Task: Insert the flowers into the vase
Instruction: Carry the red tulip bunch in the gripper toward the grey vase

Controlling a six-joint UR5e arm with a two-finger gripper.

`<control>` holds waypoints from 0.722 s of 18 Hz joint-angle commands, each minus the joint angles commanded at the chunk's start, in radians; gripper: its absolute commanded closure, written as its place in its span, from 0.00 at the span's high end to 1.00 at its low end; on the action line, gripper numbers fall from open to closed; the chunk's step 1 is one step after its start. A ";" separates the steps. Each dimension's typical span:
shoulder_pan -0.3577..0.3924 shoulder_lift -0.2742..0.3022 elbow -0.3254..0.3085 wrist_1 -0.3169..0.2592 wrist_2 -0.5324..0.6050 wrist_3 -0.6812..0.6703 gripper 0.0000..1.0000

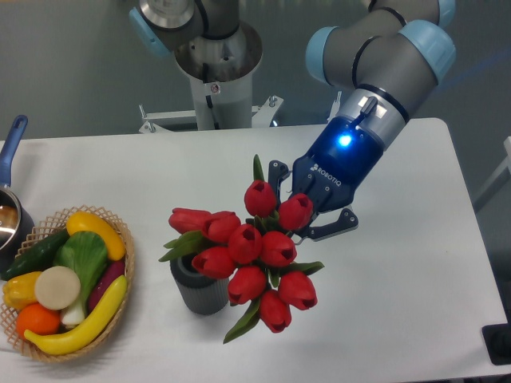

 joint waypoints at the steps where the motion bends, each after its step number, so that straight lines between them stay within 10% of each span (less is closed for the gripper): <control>1: -0.002 0.000 0.000 0.003 0.000 0.000 0.18; 13: -0.028 -0.005 0.002 0.003 0.000 0.002 0.18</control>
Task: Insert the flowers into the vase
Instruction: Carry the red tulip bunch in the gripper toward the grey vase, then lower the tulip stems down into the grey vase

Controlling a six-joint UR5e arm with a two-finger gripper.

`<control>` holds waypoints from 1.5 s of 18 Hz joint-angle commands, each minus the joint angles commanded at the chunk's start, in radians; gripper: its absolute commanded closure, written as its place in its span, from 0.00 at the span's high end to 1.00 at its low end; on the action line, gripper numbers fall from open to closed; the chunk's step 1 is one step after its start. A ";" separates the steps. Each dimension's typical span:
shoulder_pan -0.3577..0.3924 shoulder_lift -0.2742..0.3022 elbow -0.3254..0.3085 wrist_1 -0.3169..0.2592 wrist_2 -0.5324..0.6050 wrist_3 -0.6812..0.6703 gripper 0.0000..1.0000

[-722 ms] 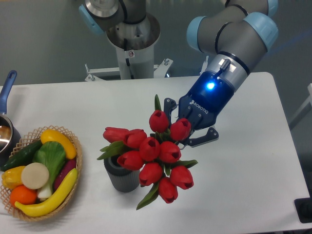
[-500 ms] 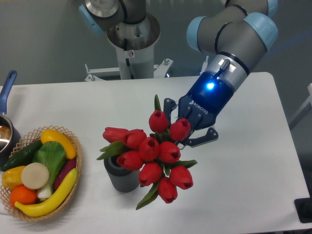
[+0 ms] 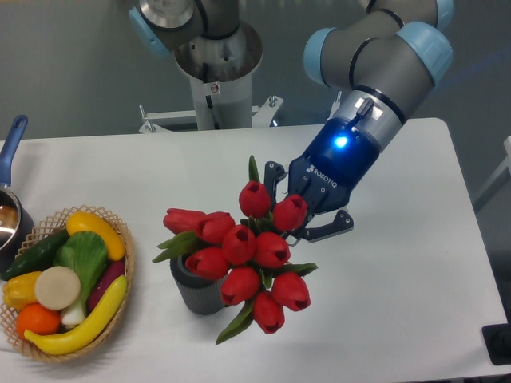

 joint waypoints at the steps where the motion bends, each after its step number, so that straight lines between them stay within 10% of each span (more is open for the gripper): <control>1: -0.002 -0.003 0.000 0.002 0.000 -0.002 0.18; 11: -0.034 -0.040 -0.003 0.017 -0.093 0.006 0.18; 27: -0.026 0.032 -0.232 0.021 -0.281 0.011 0.18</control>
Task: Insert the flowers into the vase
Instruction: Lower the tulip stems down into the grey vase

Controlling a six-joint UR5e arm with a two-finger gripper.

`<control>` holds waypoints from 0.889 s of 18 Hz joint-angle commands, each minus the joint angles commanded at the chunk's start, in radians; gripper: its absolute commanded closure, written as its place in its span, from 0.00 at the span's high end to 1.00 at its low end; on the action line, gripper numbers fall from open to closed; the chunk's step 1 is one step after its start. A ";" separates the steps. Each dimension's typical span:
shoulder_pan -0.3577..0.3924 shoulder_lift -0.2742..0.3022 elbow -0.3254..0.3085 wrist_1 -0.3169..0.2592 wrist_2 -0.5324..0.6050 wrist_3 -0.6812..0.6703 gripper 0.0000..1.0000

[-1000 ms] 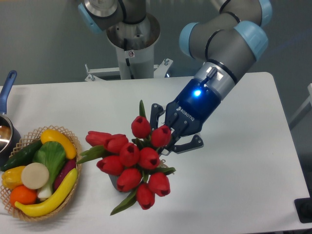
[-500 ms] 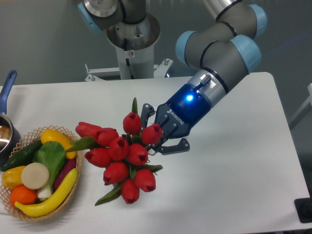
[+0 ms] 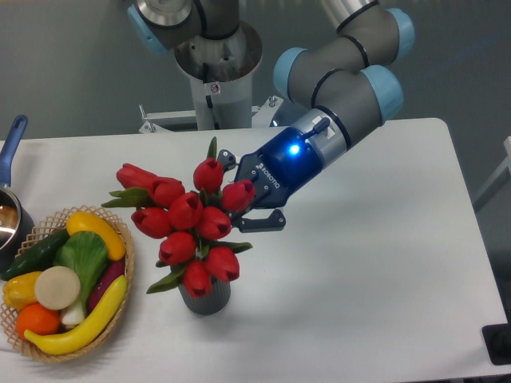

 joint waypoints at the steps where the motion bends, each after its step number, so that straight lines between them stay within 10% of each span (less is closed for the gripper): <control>1: -0.003 -0.002 0.000 -0.002 0.000 0.002 0.18; 16: -0.006 -0.025 -0.121 -0.002 0.011 0.204 0.18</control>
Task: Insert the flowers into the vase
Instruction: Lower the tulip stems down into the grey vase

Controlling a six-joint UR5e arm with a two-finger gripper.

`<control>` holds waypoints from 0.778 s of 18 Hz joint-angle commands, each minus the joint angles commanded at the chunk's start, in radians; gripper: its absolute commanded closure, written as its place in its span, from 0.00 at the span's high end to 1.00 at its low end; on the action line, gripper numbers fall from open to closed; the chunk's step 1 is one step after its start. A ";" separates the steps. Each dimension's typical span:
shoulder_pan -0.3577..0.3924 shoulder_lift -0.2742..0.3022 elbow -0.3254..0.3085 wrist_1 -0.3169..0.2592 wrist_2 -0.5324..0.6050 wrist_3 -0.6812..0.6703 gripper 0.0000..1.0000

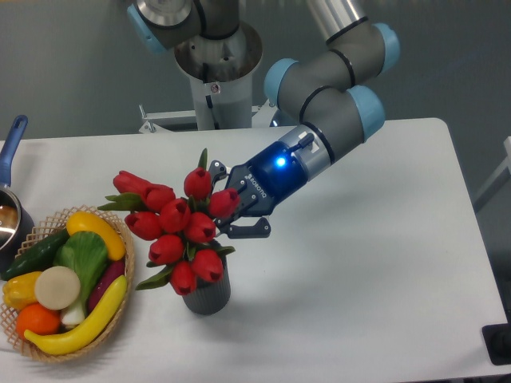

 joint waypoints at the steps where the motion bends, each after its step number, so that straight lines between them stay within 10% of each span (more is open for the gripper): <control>1: 0.000 0.000 -0.009 0.000 0.000 0.009 0.18; 14: 0.000 -0.049 -0.071 0.003 0.003 0.169 0.18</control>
